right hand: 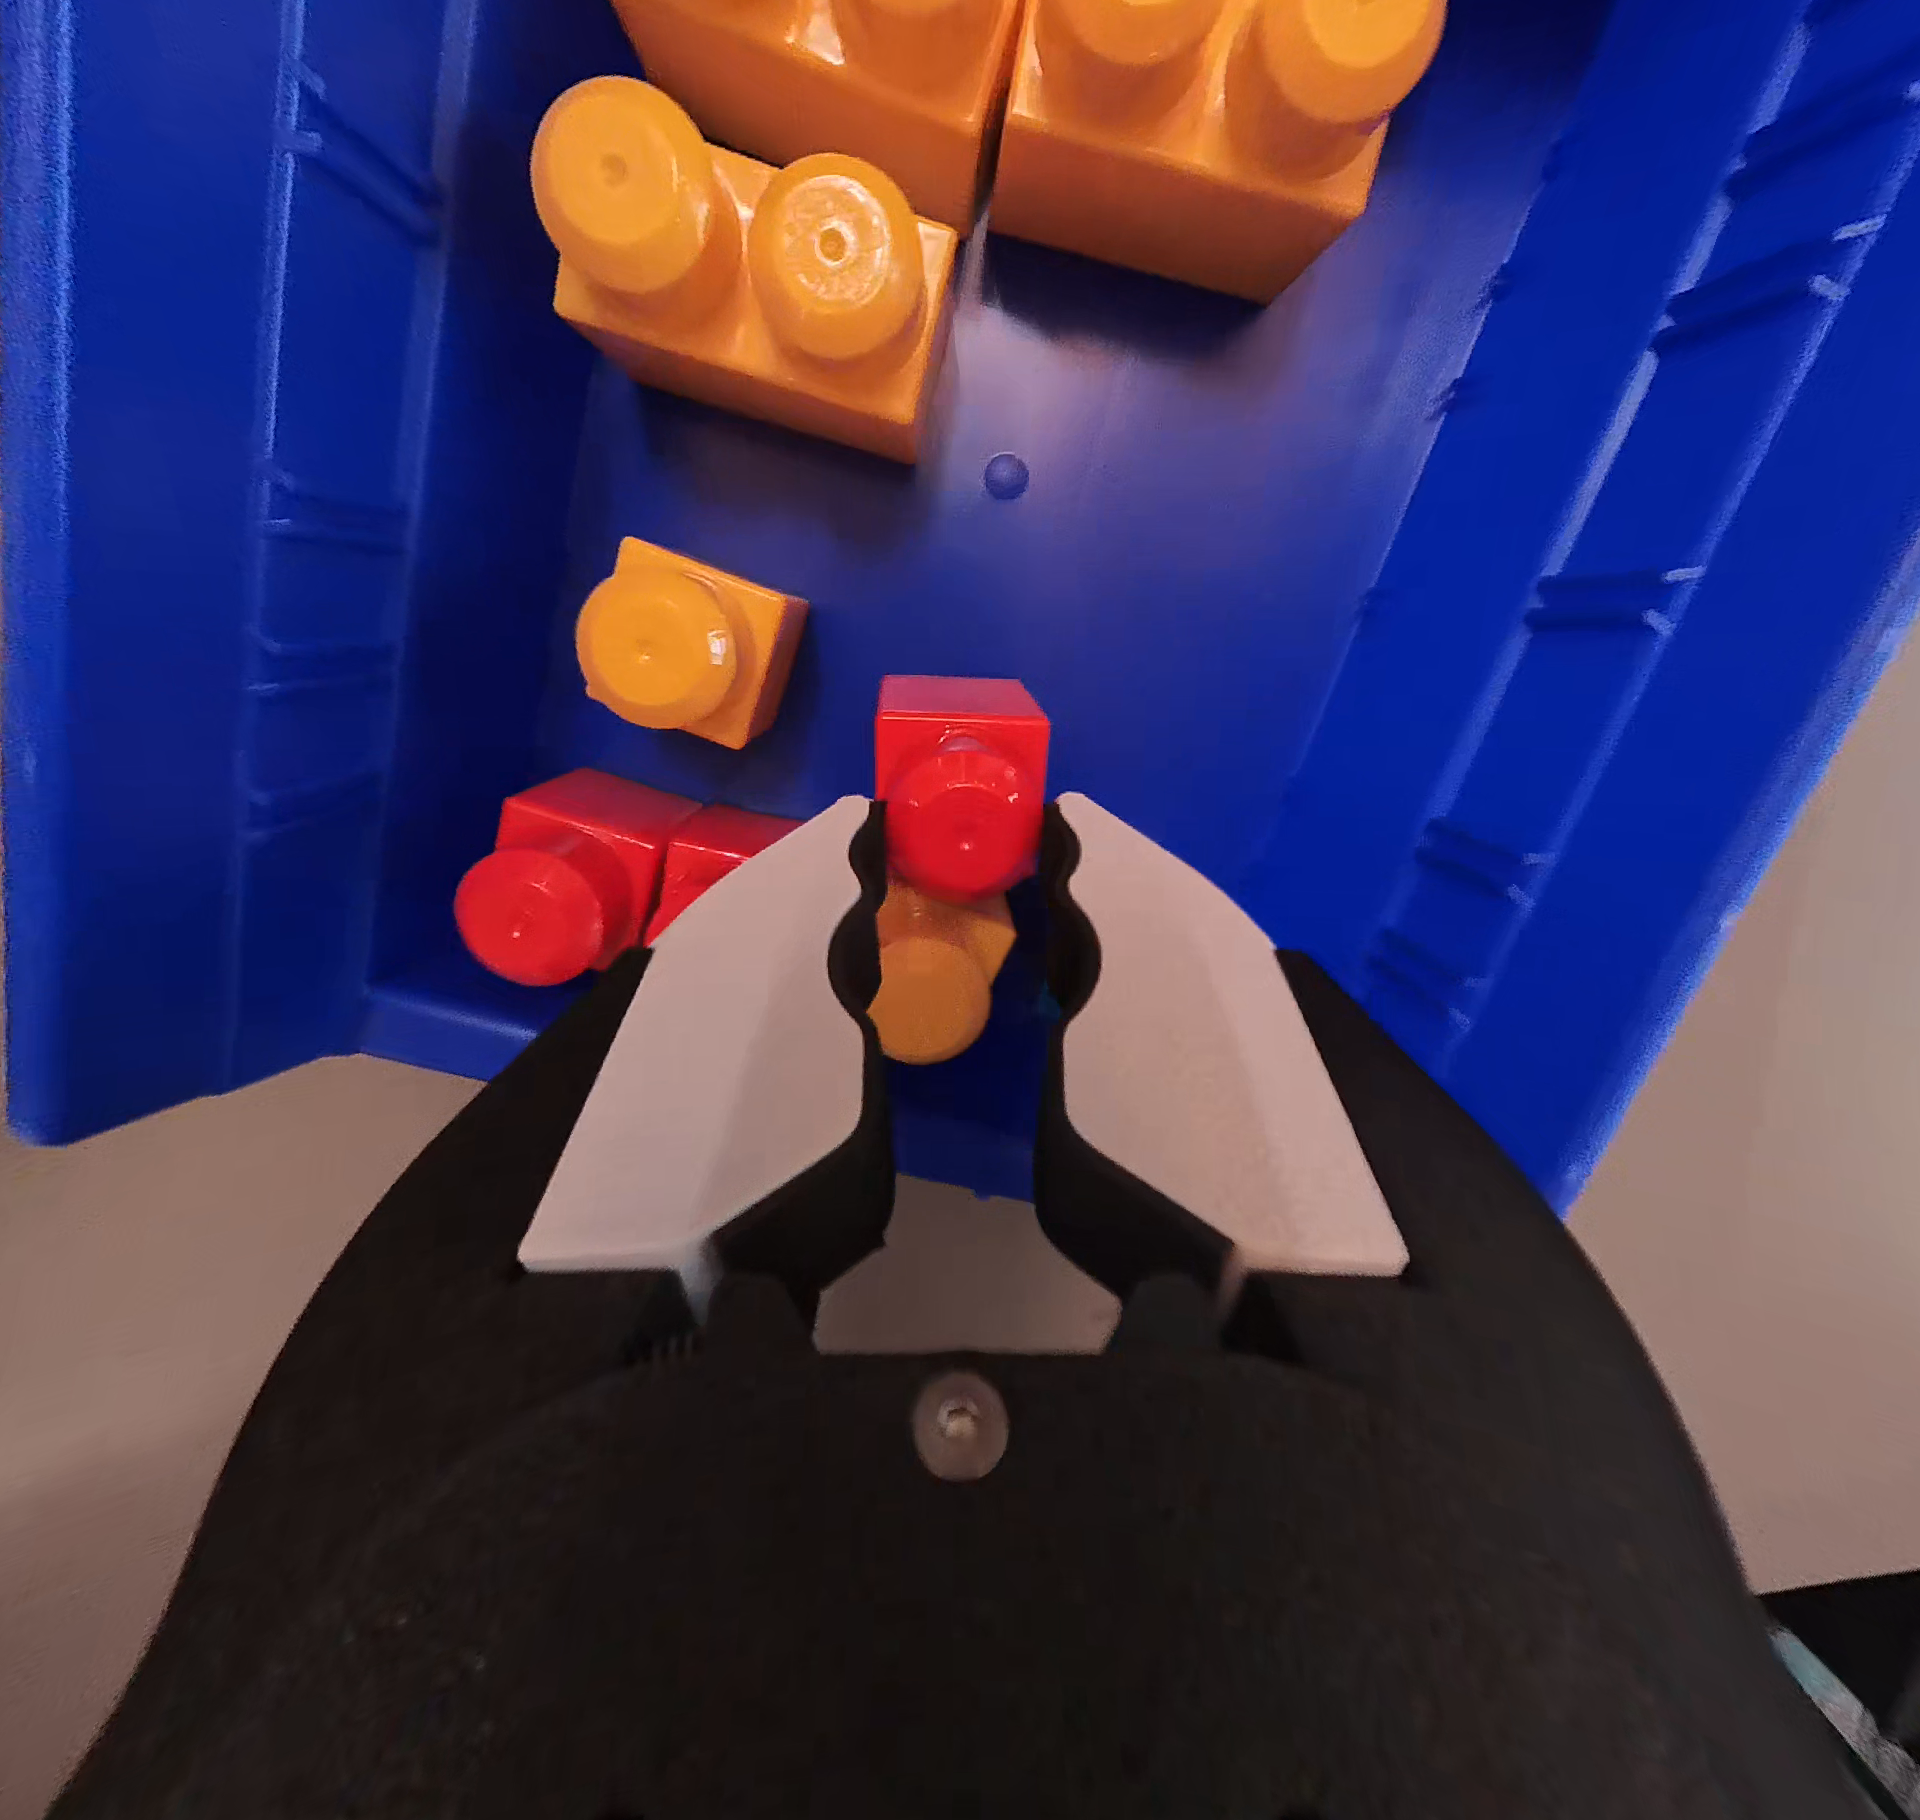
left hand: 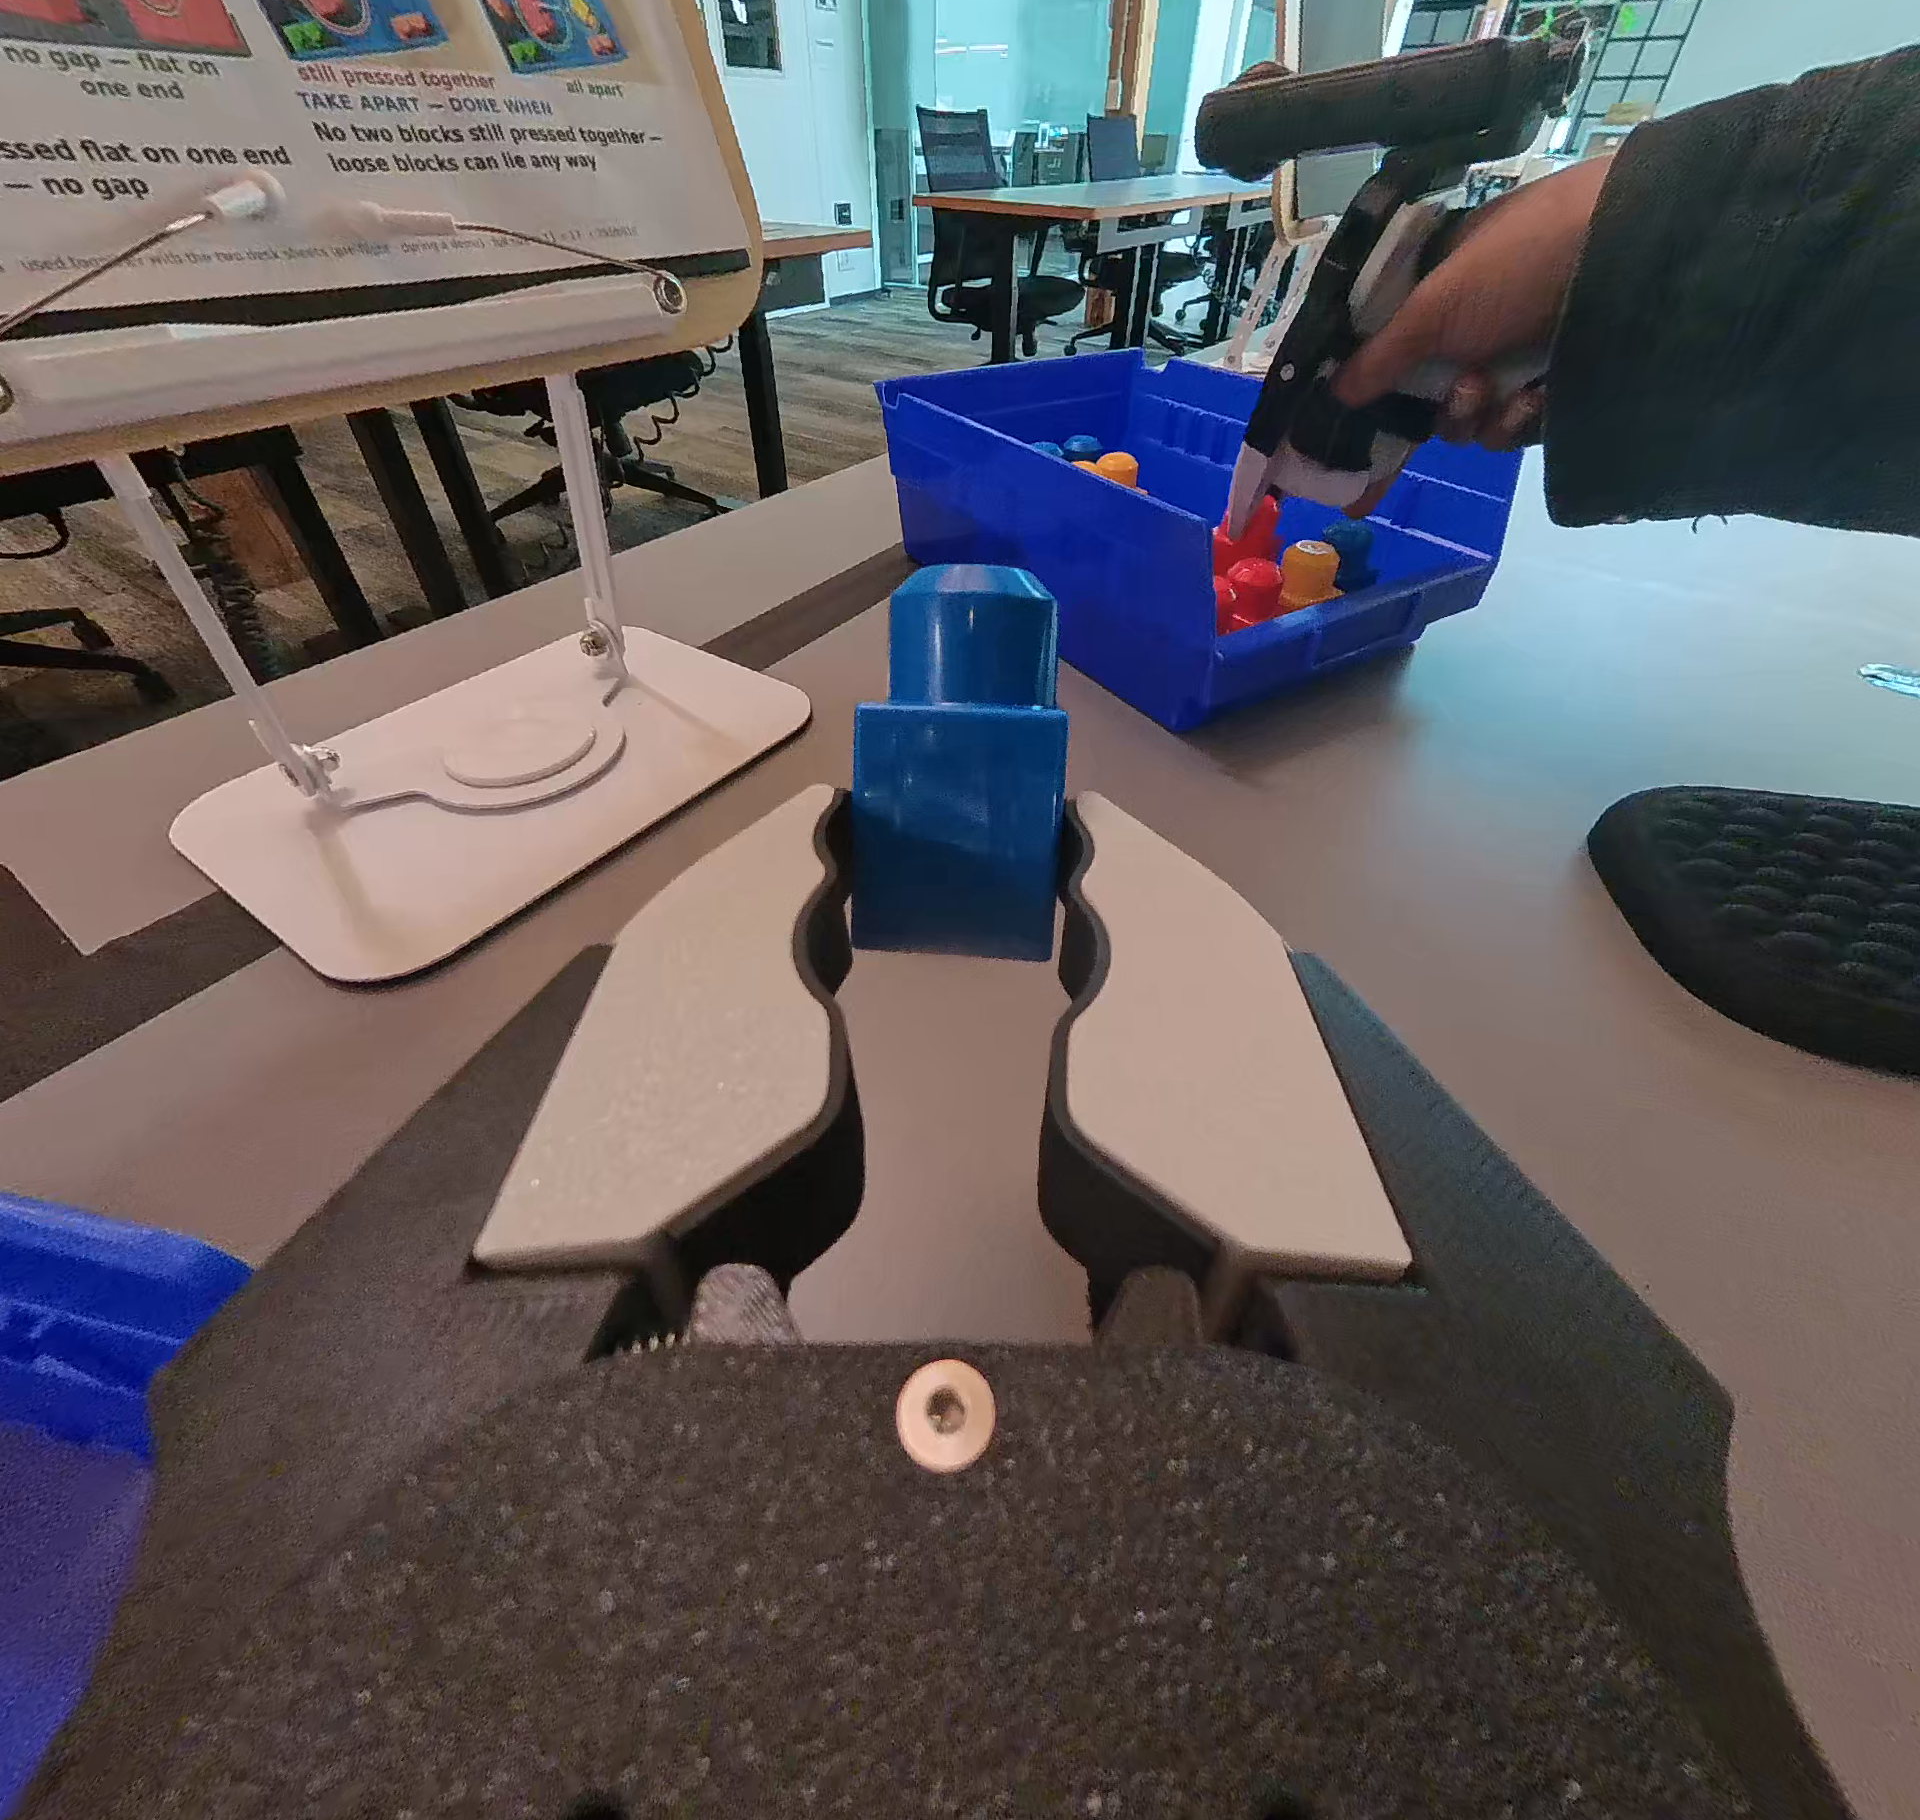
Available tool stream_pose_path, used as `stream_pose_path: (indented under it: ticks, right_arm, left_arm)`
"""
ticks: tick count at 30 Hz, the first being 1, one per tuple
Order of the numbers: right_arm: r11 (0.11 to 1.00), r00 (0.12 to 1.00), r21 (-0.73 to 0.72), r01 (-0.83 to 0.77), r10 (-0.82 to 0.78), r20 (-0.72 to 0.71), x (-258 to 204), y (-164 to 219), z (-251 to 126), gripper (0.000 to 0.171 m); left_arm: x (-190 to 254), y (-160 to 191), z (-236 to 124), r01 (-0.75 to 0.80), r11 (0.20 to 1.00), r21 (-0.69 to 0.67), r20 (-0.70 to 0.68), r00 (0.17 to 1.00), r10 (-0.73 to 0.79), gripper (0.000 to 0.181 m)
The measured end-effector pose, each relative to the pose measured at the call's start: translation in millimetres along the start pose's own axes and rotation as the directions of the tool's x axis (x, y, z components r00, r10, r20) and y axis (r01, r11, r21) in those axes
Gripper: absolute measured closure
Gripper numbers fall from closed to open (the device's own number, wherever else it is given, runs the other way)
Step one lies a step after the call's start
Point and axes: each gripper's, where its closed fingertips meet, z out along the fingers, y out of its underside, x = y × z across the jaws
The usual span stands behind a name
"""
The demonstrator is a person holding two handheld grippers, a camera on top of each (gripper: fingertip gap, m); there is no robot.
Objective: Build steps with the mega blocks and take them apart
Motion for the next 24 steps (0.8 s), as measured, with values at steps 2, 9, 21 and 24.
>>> stream_pose_path:
  ticks: [2,9,21,24]
  right_arm:
    - [1.000,1.000,-0.014,0.001,-0.002,-0.016,-3,2,2,0.143]
    - [0.999,0.999,-0.036,-0.009,0.007,-0.038,-10,4,12,0.143]
    - [1.000,0.999,-0.012,-0.016,0.016,-0.039,-8,0,16,0.139]
    - [1.000,1.000,0.015,-0.002,0.002,-0.031,-8,-4,13,0.131]
  left_arm:
    - [0,0,0,0.002,1.000,0.000,-0.004,1.000,-0.002,0.144]
    - [0,-1,-1,-0.005,1.000,-0.004,0.000,1.000,0.005,0.144]
    - [-1,1,-1,-0.008,1.000,-0.015,0.000,1.000,0.008,0.144]
    - [-1,1,-1,-0.008,1.000,-0.011,0.000,1.000,0.008,0.144]
